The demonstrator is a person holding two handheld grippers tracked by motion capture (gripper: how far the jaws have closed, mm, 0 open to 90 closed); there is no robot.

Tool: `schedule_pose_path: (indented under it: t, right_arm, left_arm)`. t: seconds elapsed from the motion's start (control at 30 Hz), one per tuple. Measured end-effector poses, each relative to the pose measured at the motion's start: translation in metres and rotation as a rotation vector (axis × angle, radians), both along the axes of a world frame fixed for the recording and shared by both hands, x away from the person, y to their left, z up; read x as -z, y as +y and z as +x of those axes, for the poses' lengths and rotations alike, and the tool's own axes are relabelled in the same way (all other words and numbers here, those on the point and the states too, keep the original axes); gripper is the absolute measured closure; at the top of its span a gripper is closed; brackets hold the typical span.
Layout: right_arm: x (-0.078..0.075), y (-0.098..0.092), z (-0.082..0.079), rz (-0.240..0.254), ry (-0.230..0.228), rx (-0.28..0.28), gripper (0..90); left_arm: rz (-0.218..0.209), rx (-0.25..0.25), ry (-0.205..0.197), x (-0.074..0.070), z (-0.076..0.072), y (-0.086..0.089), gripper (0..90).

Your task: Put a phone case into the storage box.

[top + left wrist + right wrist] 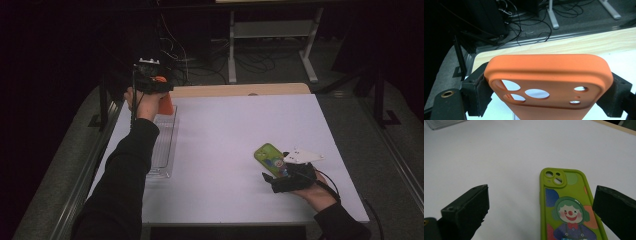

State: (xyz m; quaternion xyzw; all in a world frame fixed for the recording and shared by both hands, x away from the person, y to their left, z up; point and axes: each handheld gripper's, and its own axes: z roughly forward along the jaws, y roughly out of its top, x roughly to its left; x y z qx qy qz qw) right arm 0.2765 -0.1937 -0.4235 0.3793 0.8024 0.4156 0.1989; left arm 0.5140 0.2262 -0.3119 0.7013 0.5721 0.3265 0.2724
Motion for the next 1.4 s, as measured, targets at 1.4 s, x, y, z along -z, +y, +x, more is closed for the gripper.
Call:
schedule_pose_path:
  t: [1.4]
  right_arm:
    - [0.001,-0.003,0.000,0.003,0.012,0.004,0.0]
  left_arm:
    - [0.015,-0.061,0.006,0.049,0.017,-0.002,12.3]
